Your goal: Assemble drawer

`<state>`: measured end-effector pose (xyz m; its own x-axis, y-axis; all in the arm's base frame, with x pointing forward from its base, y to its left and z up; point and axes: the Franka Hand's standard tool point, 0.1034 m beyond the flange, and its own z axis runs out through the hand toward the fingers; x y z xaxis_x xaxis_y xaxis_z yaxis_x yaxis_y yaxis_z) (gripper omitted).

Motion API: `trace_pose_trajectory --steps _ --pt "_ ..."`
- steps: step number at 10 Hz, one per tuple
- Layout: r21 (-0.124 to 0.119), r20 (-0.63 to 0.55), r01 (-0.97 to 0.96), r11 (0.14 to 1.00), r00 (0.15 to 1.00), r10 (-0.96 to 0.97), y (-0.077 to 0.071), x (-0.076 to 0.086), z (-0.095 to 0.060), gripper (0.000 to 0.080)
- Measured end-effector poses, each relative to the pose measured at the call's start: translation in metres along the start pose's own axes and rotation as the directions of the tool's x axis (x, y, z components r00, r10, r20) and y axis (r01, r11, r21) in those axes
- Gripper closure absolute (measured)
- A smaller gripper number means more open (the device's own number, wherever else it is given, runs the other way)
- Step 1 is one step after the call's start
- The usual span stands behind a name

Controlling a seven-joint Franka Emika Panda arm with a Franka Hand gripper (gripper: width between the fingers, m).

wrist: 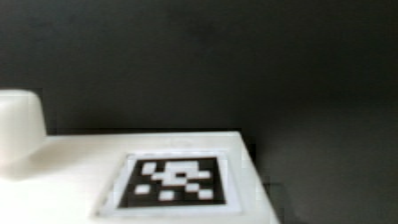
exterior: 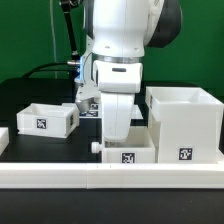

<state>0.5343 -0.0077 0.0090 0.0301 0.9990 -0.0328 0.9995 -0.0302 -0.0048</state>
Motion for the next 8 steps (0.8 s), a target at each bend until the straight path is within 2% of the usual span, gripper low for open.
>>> trace_pose_trajectory --steps 1,5,8 --pt "-0.023 -0.002 0.0 1.0 1.0 0.0 0.0015 -0.0006 0.0003 0.0757" --pt "-0.019 -0.002 -0.009 1.0 1.0 0.009 0.0001 -0.0024 0.0011 0.0757" --pt "-0.014 0.01 0.005 1.0 1.0 -0.005 0.0064 0.0001 -0.0026 0.0757"
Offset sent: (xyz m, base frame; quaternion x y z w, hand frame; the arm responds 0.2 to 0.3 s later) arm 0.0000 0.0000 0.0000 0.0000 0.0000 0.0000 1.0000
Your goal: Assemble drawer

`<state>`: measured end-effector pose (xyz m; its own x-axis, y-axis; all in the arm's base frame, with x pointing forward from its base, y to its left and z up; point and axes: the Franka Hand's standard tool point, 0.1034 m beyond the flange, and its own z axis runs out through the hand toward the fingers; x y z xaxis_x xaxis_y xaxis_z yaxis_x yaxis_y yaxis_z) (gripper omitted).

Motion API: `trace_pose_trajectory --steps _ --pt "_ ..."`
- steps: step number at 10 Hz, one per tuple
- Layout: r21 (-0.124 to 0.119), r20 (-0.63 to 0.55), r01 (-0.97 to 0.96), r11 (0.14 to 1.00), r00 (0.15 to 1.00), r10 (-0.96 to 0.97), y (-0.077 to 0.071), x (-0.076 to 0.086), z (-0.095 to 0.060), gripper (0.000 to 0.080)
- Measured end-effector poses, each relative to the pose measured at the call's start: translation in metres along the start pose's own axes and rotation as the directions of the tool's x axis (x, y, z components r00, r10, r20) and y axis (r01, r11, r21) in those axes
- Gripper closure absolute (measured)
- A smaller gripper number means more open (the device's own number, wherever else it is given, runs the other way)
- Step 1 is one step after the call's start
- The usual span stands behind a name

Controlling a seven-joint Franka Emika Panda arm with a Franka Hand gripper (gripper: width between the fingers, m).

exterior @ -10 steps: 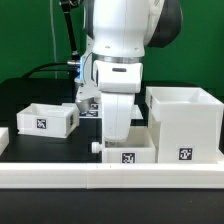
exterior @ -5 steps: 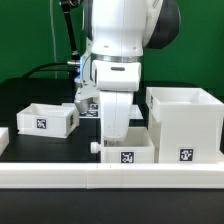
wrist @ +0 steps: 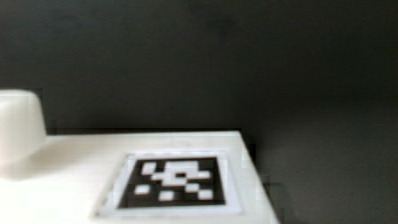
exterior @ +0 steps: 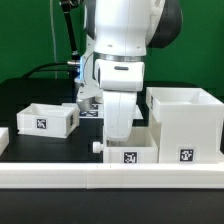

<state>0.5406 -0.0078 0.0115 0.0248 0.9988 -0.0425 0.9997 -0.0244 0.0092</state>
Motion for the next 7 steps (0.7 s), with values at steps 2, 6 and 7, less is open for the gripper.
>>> trace_pose_trajectory --steps 2,6,7 --pt "-0.001 0.002 0.0 1.0 1.0 0.0 0.0046 0.003 0.0008 0.0757" --pt "0.0 0.002 -0.055 0.998 0.998 0.055 0.0045 0.0047 0.0027 0.0757" --pt "0.0 0.002 -0.055 0.998 0.998 0.055 0.0045 0.0046 0.0027 0.0757"
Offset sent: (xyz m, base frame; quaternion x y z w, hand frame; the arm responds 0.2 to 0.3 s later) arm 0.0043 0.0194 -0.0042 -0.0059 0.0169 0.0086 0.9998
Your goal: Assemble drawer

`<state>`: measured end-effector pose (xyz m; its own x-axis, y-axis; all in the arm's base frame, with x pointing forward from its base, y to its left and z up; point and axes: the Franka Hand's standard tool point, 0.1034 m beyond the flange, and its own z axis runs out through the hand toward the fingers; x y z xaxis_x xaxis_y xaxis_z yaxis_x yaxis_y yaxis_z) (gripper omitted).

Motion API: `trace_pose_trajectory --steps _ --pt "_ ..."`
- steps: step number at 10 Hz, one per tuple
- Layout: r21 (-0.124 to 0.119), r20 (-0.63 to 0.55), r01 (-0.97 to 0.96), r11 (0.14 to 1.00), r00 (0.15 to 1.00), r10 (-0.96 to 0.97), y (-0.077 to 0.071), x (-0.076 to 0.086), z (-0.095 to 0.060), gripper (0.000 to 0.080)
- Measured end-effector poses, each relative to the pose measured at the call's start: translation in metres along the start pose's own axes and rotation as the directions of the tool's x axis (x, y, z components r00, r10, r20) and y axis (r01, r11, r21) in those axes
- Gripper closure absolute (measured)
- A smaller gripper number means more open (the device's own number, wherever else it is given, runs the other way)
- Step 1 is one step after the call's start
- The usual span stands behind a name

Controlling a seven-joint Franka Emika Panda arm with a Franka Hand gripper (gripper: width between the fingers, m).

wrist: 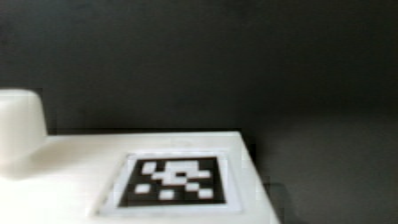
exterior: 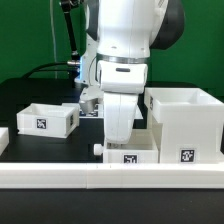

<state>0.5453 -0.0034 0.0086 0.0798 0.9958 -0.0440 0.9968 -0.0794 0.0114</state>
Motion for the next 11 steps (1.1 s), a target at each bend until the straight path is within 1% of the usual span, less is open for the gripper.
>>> trace_pose_trajectory --steps 3,5,8,11 --pt "-0.008 0.019 0.039 0.999 0.999 -0.039 -0.0004 0.0029 0.0 0.0757" --pt "-0.001 0.027 0.027 1.0 0.999 -0.027 -0.0009 0.0016 -0.0005 0.0757" --pt "-0.002 0.026 0.025 1.0 0.999 -0.025 -0.0007 0.0008 -0.0004 0.0757" --pt "0.0 0.024 0.109 0.994 0.994 -0.109 -0.0011 -0.005 0.0009 0.0757"
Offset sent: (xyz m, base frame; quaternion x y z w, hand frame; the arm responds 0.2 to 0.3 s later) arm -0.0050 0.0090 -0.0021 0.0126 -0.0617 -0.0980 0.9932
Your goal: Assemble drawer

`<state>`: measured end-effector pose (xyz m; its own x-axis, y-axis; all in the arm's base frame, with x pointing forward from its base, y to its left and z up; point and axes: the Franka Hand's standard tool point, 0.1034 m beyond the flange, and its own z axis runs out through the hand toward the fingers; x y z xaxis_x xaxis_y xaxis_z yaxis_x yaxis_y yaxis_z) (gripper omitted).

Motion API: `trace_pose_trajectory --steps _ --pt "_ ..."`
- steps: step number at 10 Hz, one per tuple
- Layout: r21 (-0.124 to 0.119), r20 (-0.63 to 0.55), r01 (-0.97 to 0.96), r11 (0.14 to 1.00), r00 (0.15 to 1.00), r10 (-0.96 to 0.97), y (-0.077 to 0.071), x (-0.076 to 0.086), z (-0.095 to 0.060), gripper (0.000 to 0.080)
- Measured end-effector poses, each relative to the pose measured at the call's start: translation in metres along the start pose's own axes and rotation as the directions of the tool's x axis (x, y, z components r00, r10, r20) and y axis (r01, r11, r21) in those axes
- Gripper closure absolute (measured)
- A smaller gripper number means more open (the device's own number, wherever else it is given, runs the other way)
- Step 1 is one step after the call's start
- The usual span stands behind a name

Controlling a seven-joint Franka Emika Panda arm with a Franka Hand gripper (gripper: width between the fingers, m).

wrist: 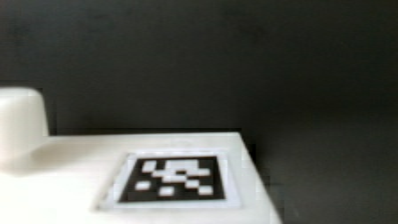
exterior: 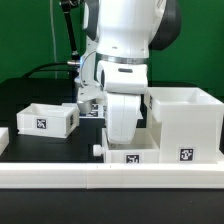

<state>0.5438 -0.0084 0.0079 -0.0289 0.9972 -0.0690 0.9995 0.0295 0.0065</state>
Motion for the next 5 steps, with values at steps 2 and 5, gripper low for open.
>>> trace_pose_trajectory --steps 2,5 --pt "-0.01 0.0 0.028 1.0 1.0 -0.028 -0.0018 0.0047 0.0012 0.0757" --pt "-0.01 0.0 0.001 1.0 1.0 -0.001 -0.0014 0.0026 0.0014 0.0757"
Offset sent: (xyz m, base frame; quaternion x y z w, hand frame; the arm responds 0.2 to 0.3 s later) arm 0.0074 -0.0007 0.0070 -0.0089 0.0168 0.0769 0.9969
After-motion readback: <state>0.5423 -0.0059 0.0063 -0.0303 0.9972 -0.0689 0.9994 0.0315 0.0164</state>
